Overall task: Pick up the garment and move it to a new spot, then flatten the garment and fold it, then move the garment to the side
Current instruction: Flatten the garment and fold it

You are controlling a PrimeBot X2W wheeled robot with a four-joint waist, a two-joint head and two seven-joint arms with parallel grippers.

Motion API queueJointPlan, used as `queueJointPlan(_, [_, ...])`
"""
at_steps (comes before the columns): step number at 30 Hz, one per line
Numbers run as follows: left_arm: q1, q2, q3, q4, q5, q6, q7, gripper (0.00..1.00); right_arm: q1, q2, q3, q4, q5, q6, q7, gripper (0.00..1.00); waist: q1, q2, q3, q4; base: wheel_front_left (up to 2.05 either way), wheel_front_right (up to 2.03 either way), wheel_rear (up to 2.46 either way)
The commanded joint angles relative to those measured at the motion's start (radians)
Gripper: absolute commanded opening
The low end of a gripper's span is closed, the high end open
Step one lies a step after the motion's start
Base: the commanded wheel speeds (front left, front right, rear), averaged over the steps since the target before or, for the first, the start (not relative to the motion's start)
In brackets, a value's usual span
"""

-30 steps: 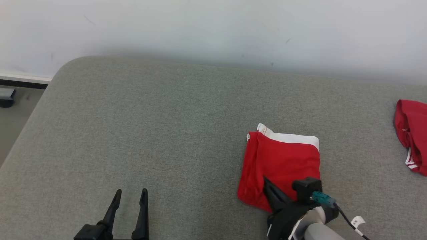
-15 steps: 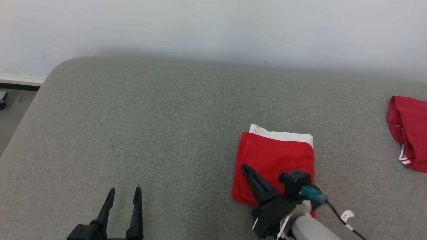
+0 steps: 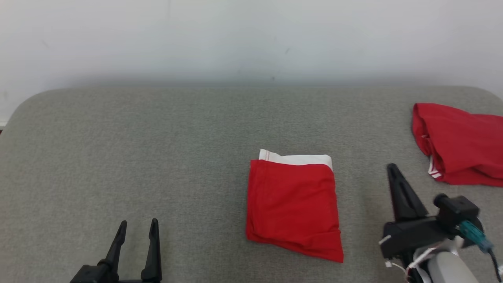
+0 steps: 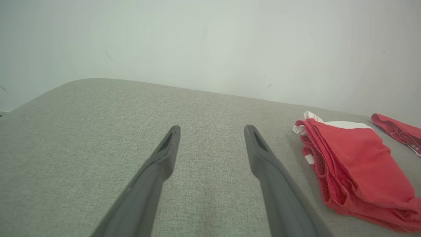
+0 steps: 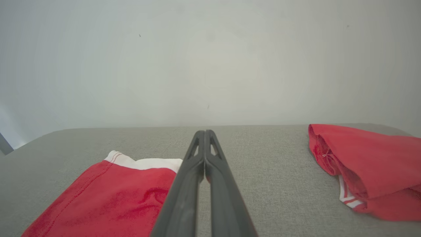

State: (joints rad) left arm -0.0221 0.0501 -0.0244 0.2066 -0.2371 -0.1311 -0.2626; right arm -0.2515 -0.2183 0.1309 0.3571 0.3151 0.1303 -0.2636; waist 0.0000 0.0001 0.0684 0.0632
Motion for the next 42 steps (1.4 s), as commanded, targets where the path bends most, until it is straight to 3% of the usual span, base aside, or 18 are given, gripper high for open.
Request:
queueJointPlan(1, [0.014,0.0,0.008,-0.006,0.008,0.003,-0.002,1.0,0.043,0.001,-0.038,-0.024,-0.011,0.0,0.0,0.0,0.0,-0.0001,-0.017,-0.037,0.0,0.0,0.0])
queueJointPlan(12, [0.045,0.0,0.036,-0.008,0.028,0.004,-0.002,1.0,0.227,0.038,-0.114,-0.131,-0.045,0.0,0.0,0.0,0.0,-0.0001,-0.049,-0.088,0.0,0.0,0.0])
queueJointPlan(13, [0.045,0.0,0.038,-0.008,0.029,0.004,-0.002,1.0,0.24,0.045,-0.107,-0.144,-0.042,0.0,0.0,0.05,0.0,-0.0001,-0.05,-0.09,0.0,0.0,0.0])
queueJointPlan(14, [0.047,0.0,0.038,-0.008,0.03,0.004,-0.002,1.0,0.254,0.052,-0.099,-0.155,-0.04,0.0,0.0,0.22,0.0,-0.0001,-0.052,-0.091,0.0,0.0,0.0])
queueJointPlan(16, [0.052,0.0,0.04,-0.007,0.034,0.004,-0.002,1.0,0.281,0.067,-0.099,-0.178,-0.051,0.0,0.0,0.92,0.0,-0.0001,-0.054,-0.091,0.0,0.0,0.0])
queueJointPlan(17, [0.053,0.0,0.04,-0.008,0.042,0.004,-0.002,1.0,0.294,0.076,-0.103,-0.184,-0.049,0.0,0.0,1.0,0.0,-0.0001,-0.055,-0.09,0.0,0.0,0.0])
queueJointPlan(25, [0.076,0.0,0.054,-0.021,0.056,0.003,-0.002,1.0,0.354,0.122,-0.119,-0.201,-0.045,0.0,0.0,1.0,0.0,-0.0001,-0.067,-0.086,0.0,0.0,0.0])
queueJointPlan(42, [0.121,0.0,0.052,-0.05,0.098,0.002,-0.002,1.0,0.343,0.12,-0.114,-0.194,-0.056,0.0,0.0,1.0,0.0,-0.0001,-0.073,-0.07,0.0,0.0,0.0])
